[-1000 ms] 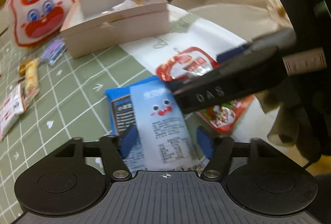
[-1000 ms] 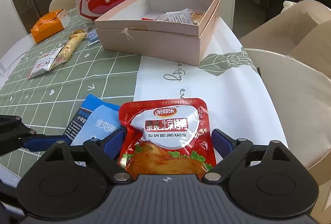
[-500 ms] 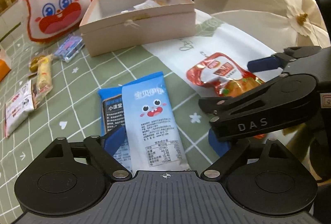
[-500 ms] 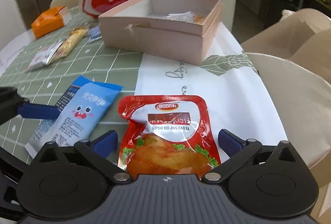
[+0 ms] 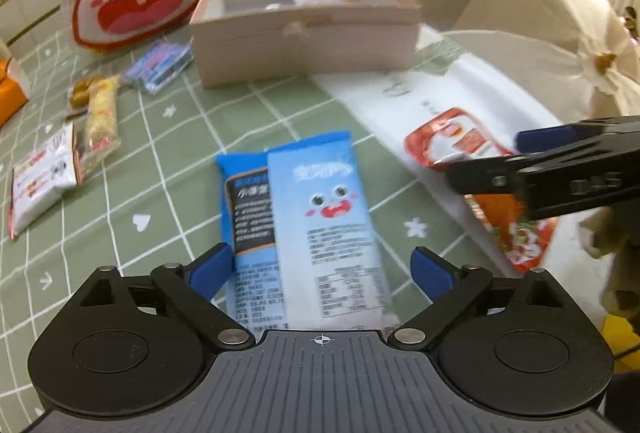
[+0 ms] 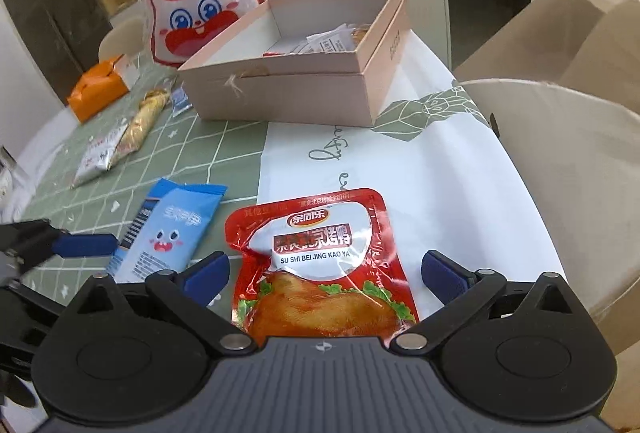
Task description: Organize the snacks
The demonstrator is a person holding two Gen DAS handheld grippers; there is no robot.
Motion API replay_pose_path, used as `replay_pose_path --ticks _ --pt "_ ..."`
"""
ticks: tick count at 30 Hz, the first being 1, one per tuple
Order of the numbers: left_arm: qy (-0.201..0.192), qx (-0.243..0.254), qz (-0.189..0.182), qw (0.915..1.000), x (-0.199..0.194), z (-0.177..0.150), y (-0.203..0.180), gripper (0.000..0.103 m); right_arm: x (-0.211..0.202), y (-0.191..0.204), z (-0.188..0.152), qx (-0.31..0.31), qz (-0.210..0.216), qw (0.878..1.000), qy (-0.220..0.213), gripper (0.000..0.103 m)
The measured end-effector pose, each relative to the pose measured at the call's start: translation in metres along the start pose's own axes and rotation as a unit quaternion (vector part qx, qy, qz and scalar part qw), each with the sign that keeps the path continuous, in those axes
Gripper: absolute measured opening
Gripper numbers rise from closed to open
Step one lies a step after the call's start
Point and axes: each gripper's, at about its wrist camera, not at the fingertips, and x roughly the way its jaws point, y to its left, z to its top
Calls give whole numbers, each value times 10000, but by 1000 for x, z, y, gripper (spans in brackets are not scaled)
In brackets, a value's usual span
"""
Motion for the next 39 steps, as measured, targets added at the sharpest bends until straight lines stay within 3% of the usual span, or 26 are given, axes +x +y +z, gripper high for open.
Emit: replay_pose_path --ticks 4,6,8,11,13,14,15,17,19,21,31,34,39 --pt "-180 -743 -106 9970 -6 0 27 97 -2 -1 -2 0 14 10000 -8 103" --pt "-134 -823 -167 9964 -3 1 34 97 -2 2 -5 -94 -45 9999 -37 103" --pt "-175 -662 -168 9975 -2 2 32 97 -1 7 -7 -232 -174 9996 -56 103" --pt "-107 -39 10 9999 5 3 14 101 4 16 -8 -450 -378 9982 -100 103" --pt "-171 32 -80 9998 3 2 13 100 9 22 -8 -641 -503 9966 -88 103" --pt "-188 -13 -113 9998 2 1 15 99 12 26 -7 -791 -587 9951 -63 103" --pt "-224 -73 -71 9997 -1 1 18 87 16 32 -8 -998 -724 9924 -15 103" --pt "-220 -337 -162 9991 -8 1 26 84 13 39 -8 -1185 -677 9906 -61 91" --pt "-258 -641 -359 9970 -15 -2 35 83 4 46 -7 -1441 -648 9874 -108 59" --pt "-340 -673 -361 9965 -22 -3 35 83 -5 51 -7 -1548 -580 9861 -153 52" --pt "-452 -754 -510 9948 -40 0 32 83 -31 51 5 -1468 -407 9879 -304 34" --pt "-473 -768 -566 9943 -43 1 31 83 -44 47 13 -1259 -224 9911 -367 25" --pt "-449 -724 -675 9941 -41 2 24 83 -62 26 24 -620 -31 9974 -363 23"
